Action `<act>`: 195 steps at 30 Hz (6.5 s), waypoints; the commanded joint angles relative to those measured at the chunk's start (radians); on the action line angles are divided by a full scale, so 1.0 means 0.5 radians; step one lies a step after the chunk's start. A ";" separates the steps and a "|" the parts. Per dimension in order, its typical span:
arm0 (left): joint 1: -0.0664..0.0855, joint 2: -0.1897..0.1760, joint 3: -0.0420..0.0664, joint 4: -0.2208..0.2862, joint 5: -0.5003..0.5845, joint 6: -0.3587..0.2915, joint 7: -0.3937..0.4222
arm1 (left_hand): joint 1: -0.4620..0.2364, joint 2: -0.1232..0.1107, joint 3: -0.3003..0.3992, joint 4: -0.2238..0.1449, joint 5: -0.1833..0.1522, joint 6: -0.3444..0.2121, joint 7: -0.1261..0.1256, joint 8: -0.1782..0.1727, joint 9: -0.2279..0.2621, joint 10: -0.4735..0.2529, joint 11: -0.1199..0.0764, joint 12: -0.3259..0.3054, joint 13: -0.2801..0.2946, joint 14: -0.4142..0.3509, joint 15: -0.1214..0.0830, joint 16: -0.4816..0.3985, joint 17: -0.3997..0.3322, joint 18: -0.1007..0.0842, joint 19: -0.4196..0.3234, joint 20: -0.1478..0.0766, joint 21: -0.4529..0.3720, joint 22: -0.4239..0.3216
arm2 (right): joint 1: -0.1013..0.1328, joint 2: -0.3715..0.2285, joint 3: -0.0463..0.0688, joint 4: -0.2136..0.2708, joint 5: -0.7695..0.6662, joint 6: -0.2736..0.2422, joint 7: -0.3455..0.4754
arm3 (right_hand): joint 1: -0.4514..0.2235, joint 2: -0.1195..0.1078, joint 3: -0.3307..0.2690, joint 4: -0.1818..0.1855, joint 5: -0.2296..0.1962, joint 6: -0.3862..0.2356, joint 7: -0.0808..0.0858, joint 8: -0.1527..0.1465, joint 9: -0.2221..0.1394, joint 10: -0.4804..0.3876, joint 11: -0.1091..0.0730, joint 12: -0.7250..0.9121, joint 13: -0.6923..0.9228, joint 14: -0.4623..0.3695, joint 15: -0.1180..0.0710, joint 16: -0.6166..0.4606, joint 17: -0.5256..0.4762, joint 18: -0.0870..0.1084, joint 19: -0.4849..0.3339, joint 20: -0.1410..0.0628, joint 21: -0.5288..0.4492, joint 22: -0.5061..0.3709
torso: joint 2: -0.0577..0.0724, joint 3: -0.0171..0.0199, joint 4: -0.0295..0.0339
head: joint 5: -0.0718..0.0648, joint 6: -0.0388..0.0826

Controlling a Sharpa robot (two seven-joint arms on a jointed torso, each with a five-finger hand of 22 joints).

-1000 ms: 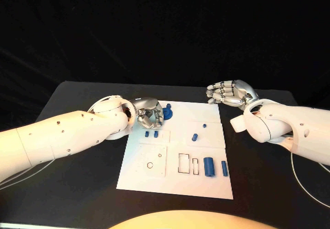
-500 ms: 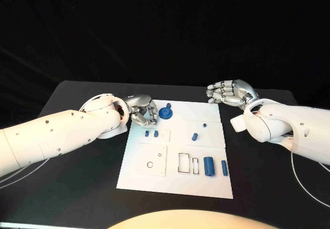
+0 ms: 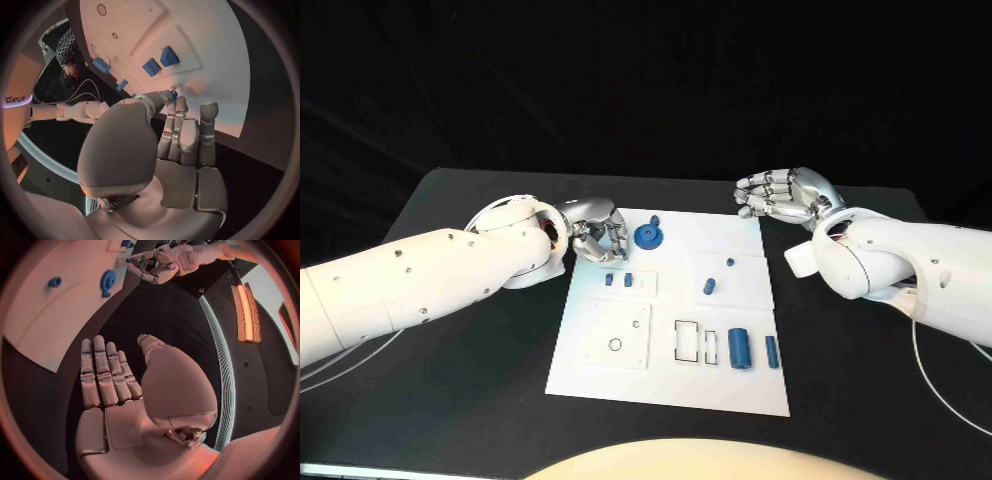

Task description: Assemble the parts on the task board

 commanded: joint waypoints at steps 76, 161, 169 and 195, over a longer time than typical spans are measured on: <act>0.000 0.085 -0.022 -0.083 -0.019 0.153 -0.009 | -0.010 0.012 0.005 -0.023 -0.013 0.016 0.002 -0.032 0.004 0.024 0.007 -0.042 -0.003 0.010 -0.003 0.003 -0.008 -0.029 0.007 0.000 0.005 -0.009 | -0.005 -0.005 0.000 0.008 -0.006 0.027 0.022 | -0.010 0.011 0.011 0.004 0.009 0.015 0.142 0.014 -0.007 0.014 -0.002 -0.012 -0.003 0.024 0.000 -0.017 -0.009 0.012 0.002 -0.004 0.003 -0.017 | -0.001 -0.0008 0.001 | -0.005 -0.005; -0.012 -0.074 -0.023 0.012 0.266 -0.140 0.343 | -0.087 0.004 0.042 -0.118 -0.009 0.002 -0.058 -0.110 -0.013 0.026 -0.098 1.827 1.623 0.244 -0.086 0.223 0.613 -0.089 0.239 -0.077 0.206 0.302 | -0.008 -0.031 0.000 -0.026 -0.107 0.075 0.007 | 0.081 -0.111 0.386 -0.165 0.011 0.173 0.100 -0.003 -0.076 0.143 -0.043 -0.097 -0.006 0.133 -0.038 -0.037 -0.058 0.011 0.080 -0.037 0.032 -0.120 | 0.001 -0.0003 -0.001 | -0.006 0.001; -0.014 -0.035 -0.023 -0.020 0.234 -0.082 0.308 | -0.093 0.009 0.039 -0.115 -0.011 0.011 -0.059 -0.105 -0.011 0.047 -0.099 1.848 1.653 0.249 -0.088 0.225 0.626 -0.093 0.251 -0.078 0.216 0.317 | -0.008 -0.029 0.000 -0.025 -0.106 0.074 0.008 | 0.070 -0.114 0.390 -0.162 0.010 0.174 0.101 -0.006 -0.078 0.145 -0.042 -0.100 -0.006 0.133 -0.037 -0.038 -0.058 0.011 0.080 -0.037 0.031 -0.122 | 0.000 -0.0010 -0.002 | -0.006 0.000; -0.030 0.014 -0.027 -0.072 0.199 -0.049 0.272 | -0.090 0.021 0.040 -0.118 -0.011 0.028 -0.063 -0.094 -0.006 0.047 -0.103 1.859 1.659 0.254 -0.090 0.227 0.636 -0.095 0.259 -0.080 0.222 0.326 | -0.008 -0.025 0.000 -0.023 -0.099 0.073 0.008 | 0.050 -0.115 0.399 -0.157 0.009 0.177 0.101 -0.009 -0.081 0.148 -0.042 -0.106 -0.006 0.135 -0.036 -0.040 -0.059 0.010 0.077 -0.036 0.028 -0.128 | 0.000 -0.0015 0.001 | -0.012 -0.005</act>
